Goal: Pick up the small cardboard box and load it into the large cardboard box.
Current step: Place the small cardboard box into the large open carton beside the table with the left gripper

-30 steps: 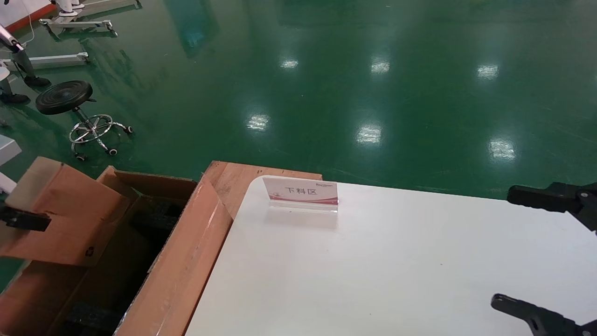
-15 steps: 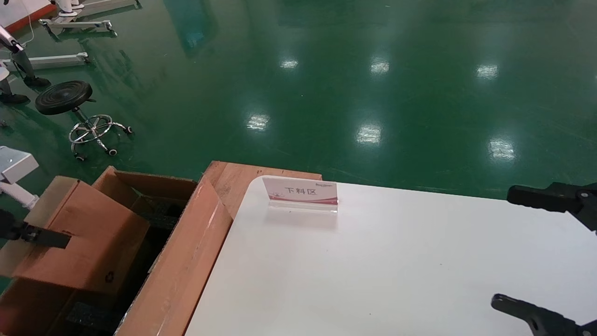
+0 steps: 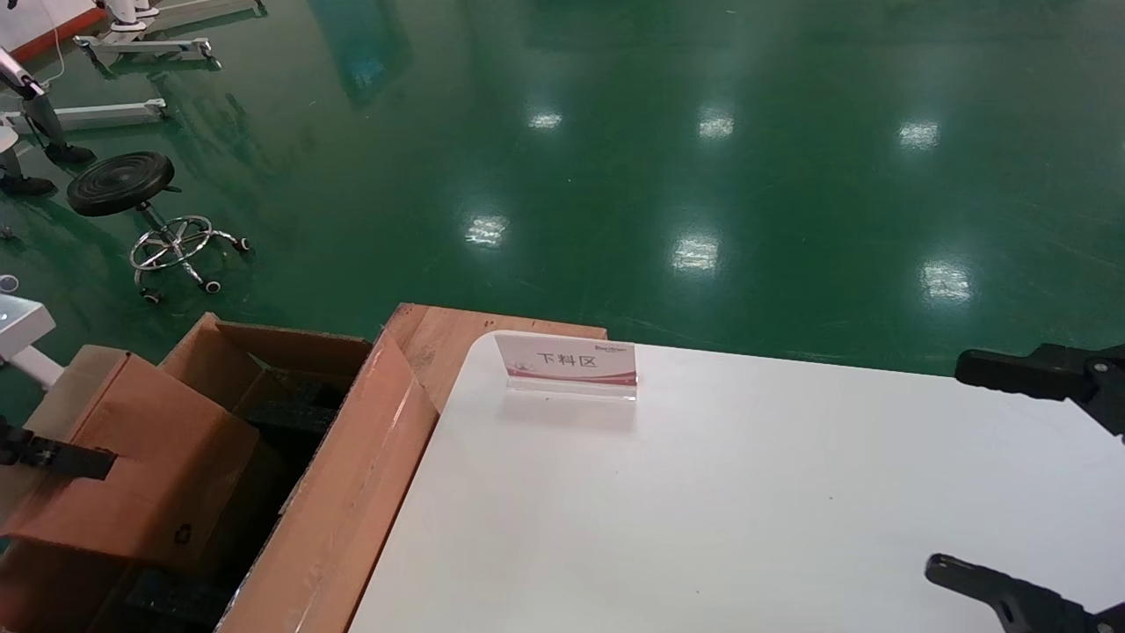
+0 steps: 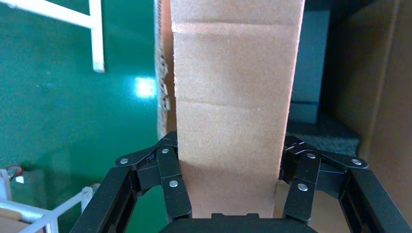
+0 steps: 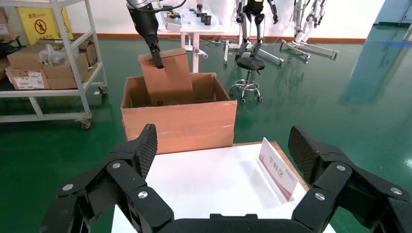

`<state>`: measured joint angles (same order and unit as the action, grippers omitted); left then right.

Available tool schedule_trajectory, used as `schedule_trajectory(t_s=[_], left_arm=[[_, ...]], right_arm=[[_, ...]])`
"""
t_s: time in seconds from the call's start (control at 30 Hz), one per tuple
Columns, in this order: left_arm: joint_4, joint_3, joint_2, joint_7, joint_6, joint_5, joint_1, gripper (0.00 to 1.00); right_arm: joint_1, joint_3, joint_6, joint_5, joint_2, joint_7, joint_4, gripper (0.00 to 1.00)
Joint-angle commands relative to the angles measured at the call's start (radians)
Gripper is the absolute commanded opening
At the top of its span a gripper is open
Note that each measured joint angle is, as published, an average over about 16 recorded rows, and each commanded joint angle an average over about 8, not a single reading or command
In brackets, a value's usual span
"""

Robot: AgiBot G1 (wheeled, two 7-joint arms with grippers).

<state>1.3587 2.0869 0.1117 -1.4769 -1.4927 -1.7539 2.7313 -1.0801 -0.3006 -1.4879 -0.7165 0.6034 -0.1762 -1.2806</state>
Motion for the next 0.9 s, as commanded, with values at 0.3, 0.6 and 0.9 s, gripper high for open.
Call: schedule_trajectory(t_s=[0.3, 0.6, 0.9], left_arm=[[0.000, 0.004, -0.011, -0.007, 0.030, -0.012, -0.029, 0.00], [-0.002, 0.025, 0.019, -0.034, 0.021, -0.022, -0.065, 0.00], [-0.007, 0.052, 0.043, -0.048, 0.076, -0.037, -0.113, 0.00]], right_arm=[[0.000, 0.000, 0.000, 0.000, 0.000, 0.000, 0.000, 1.00], [0.000, -0.001, 0.000, 0.001, 0.000, 0.000, 0.000, 1.00], [0.000, -0.001, 0.001, 0.001, -0.001, 0.001, 0.000, 1.00]])
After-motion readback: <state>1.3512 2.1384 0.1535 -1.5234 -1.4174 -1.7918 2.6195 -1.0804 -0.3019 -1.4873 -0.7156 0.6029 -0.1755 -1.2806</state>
